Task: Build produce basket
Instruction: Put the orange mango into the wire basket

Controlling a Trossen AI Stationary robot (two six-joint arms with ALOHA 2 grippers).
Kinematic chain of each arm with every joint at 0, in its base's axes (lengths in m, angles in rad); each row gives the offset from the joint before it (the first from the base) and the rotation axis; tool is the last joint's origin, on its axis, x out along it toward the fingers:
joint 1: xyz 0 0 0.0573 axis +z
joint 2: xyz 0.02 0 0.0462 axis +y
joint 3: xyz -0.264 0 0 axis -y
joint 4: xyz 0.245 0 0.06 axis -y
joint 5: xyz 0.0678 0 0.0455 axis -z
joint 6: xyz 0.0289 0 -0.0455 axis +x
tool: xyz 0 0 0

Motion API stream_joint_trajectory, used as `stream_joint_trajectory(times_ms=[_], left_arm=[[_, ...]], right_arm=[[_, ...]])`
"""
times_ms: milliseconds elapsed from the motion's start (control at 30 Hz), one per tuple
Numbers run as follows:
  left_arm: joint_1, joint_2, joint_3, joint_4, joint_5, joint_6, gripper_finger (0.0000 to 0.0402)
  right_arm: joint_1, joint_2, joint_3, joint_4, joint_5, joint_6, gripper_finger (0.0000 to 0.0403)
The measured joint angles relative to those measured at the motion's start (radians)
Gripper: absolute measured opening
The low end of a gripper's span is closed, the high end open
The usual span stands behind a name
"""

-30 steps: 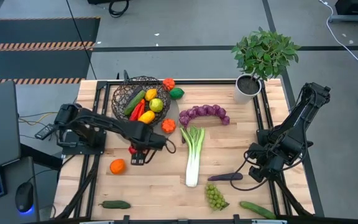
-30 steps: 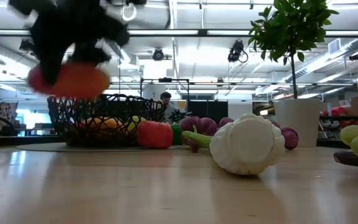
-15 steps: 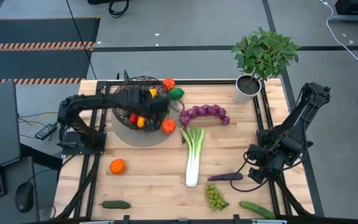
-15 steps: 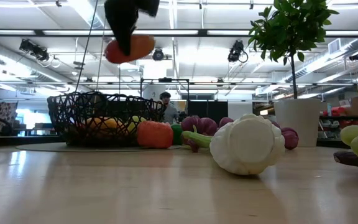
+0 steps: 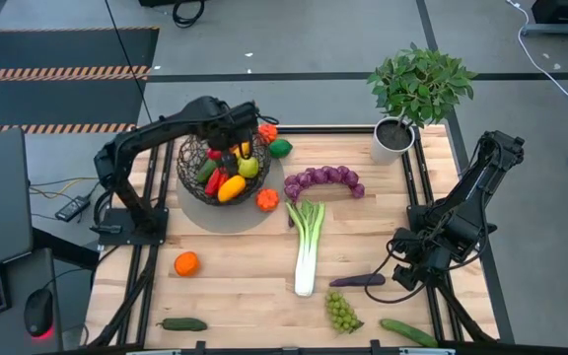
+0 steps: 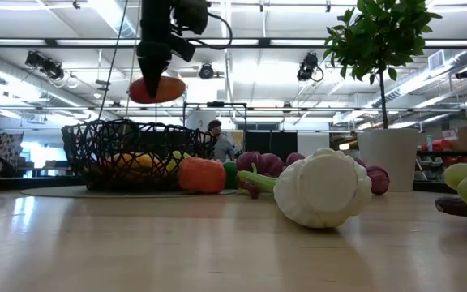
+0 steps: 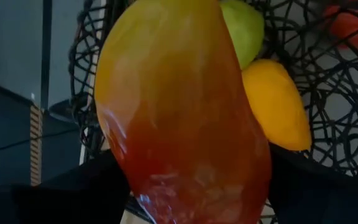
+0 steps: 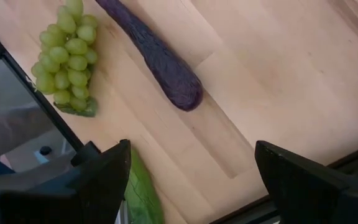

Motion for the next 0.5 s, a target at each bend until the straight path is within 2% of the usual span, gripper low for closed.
stream_joint_trajectory(times_ms=[100, 300, 500], left_arm=[[0.02, 0.016, -0.001, 0.052, 0.039, -0.011, 0.0316], [0.019, 0.021, -0.001, 0.242, 0.047, -0.173, 0.0316], [-0.006, 0.02, 0.0, 0.193, 0.051, -0.162, 0.0316]], right_arm=[[-0.015, 0.0, 0.0, 0.0, 0.036, 0.003, 0.0345], [-0.085, 0.0, 0.0, 0.03, 0.084, -0.006, 0.0345], [-0.129, 0.0, 0.0, 0.059, 0.078, -0.047, 0.0345]])
